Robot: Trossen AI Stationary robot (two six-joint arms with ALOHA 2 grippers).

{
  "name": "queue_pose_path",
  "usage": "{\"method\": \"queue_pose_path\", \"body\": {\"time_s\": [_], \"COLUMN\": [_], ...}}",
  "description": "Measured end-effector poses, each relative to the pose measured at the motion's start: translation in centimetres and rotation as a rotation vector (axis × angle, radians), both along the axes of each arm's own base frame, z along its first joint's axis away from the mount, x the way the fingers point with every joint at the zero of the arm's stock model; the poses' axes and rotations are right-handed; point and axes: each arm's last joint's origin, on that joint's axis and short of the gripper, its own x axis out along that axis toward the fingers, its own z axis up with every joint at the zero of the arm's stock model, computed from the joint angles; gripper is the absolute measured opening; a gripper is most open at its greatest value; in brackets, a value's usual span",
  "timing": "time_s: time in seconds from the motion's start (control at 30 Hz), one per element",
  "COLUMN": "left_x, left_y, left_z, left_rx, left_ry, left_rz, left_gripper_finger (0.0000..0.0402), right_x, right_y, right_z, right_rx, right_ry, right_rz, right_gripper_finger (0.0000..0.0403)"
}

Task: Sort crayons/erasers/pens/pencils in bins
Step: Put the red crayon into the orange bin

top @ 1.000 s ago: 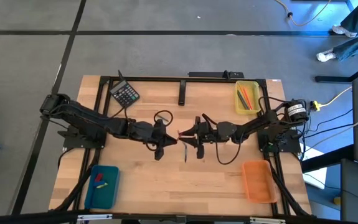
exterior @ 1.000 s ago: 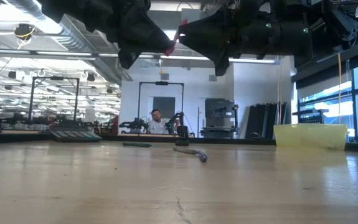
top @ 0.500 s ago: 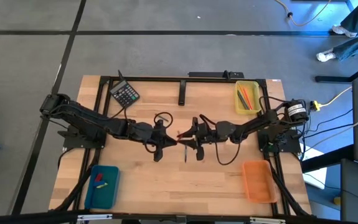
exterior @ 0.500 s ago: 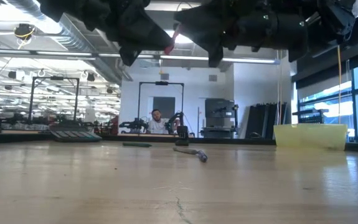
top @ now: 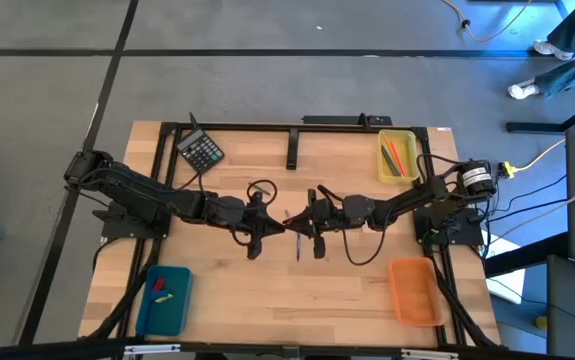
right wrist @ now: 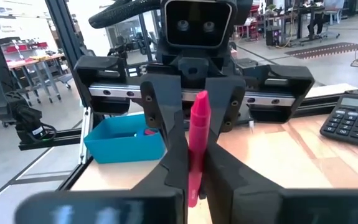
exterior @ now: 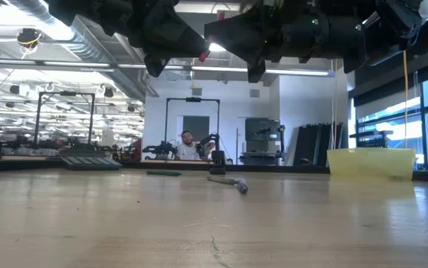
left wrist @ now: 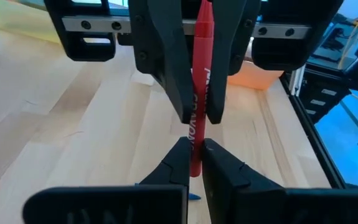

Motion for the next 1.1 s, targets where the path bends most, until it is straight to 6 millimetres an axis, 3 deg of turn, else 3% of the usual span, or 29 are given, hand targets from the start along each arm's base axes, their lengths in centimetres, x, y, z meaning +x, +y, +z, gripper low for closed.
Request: {"method": "queue_pose_path", "body": {"time_s": [0.2,0.4,0.7,0.9,1.1], "left_x": [0.1,-0.3,-1.3,-1.6,-1.8], "left_y": [0.4,1.3,3.5,5.5,7.0], "left_z": [0.0,-1.1,-2.7,-3.2,-3.2], "left_rx": [0.023,0.053,0.129,0.137,0.154], "left_ry": [-0.003,0.115,0.325,0.392,0.394], "left_rz": [0.065,0.103,0.180,0.242,0.399], "left_gripper_finger": [0.0067,0.0125,0.0139,0.0140,0.0140], "right_x": [0.0,-1.3,-7.0,-11.1,-13.4], "right_y": [-0.5,-1.0,-0.9,0.7,2.2], "right_z": [-0.2,-0.1,2.2,1.9,1.5], "right_rx": [0.016,-0.010,0.095,0.170,0.269], "right_ry": [0.036,0.256,0.613,0.879,1.044], "right_rz": [-0.045,-0.185,-0.281,-0.313,-0.325], "right_gripper_finger": [0.0038,0.0041,0.0044,0.0046,0.0047]}}
